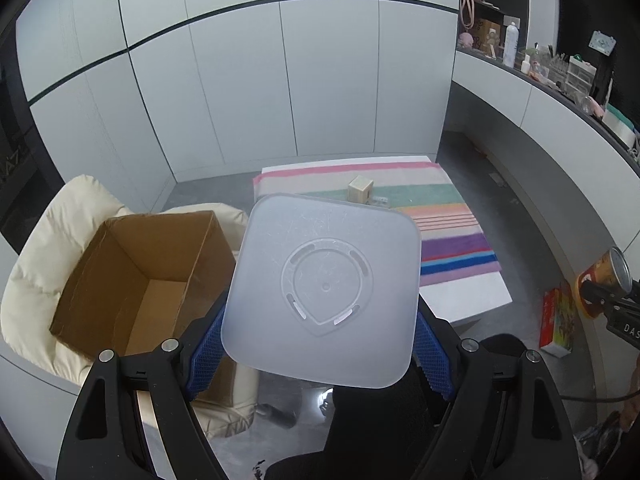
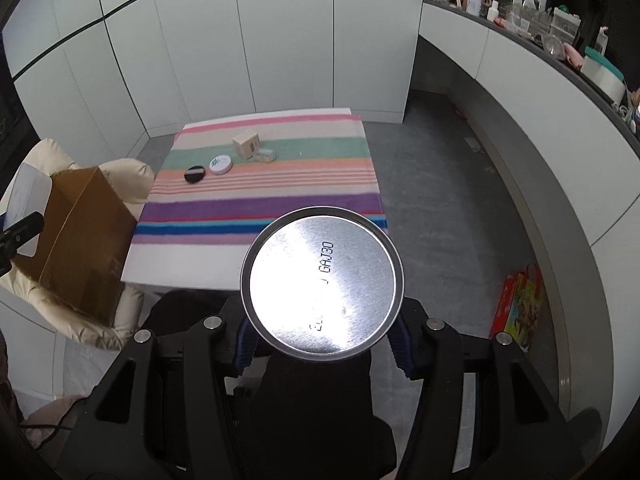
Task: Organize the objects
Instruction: 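Carry the clear case and red tin together toward the cardboard box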
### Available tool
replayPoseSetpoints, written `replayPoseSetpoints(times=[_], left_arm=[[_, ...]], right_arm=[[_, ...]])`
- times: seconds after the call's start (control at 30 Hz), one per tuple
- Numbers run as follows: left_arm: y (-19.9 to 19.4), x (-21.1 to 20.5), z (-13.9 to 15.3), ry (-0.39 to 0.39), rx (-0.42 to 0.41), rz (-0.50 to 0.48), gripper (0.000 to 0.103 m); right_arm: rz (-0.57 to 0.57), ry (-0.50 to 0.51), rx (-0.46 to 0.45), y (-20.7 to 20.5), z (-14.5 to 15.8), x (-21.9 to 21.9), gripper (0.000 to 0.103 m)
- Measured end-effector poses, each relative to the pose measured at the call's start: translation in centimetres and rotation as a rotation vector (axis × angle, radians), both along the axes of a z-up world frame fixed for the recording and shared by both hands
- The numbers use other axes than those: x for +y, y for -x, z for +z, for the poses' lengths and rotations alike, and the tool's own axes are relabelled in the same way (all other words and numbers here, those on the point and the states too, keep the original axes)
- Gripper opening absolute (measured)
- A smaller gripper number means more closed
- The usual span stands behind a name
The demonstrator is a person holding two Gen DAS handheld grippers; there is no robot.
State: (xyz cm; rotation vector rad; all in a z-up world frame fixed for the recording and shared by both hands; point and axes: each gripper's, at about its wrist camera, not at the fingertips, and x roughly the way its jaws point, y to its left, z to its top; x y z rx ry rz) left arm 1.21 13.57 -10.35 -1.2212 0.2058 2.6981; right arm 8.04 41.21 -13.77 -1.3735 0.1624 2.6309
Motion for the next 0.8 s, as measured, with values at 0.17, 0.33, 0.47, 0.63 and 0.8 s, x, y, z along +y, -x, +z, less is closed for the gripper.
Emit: replayPoseSetpoints(times=[0.17, 0.33, 0.47, 0.63, 0.8], left_arm=[[-0.5, 0.0, -0.5, -0.011, -0.02, -0.004, 0.083], [-1.1, 0.7, -0.7, 0.003, -0.013, -0.032, 0.083], [-1.4, 0.8, -0.7, -0.001, -0.012, -0.047, 0.083], [-1.0, 0.3, -1.0, -0.018, -0.033, -0.042, 0.083], [-0.6, -1.0, -1.4, -0.034, -0.056, -0.009, 0.083]], right_arm=[[0.009, 0.021, 0.001, -1.4, -0.3, 0.2, 0.056], [0.014, 0.023, 0.015, -1.9, 0.2, 0.1, 0.056], [0.008, 0.025, 0.016, -1.9, 0.2, 0.0, 0.056], [0.019, 0.019, 0.005, -1.4, -0.1, -0.5, 0.056], [0.041, 0.021, -0.013, -0.5, -0.5, -1.6, 0.056]])
